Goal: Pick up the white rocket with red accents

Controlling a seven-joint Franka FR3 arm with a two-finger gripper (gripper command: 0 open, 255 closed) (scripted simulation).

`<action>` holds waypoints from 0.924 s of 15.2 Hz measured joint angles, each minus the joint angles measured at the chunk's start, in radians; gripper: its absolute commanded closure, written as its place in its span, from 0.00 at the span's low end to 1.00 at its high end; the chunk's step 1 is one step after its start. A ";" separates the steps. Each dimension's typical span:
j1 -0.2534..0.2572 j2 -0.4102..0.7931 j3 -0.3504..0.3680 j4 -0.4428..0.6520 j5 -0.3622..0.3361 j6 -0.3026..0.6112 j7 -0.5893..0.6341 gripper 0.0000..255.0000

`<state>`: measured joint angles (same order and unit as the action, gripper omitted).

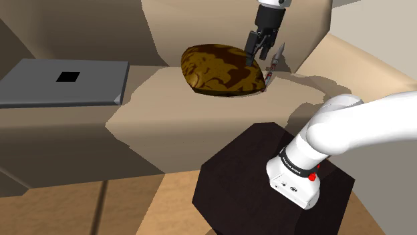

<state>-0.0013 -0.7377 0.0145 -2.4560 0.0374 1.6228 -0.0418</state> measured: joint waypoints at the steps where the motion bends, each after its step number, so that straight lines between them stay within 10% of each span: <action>1: 0.000 0.000 0.000 0.000 0.000 0.000 0.000 0.00; 14: -0.090 0.095 -0.275 0.057 -0.178 0.112 -0.351 0.00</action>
<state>-0.0915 -0.6423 -0.2610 -2.3992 -0.1405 1.7349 -0.3924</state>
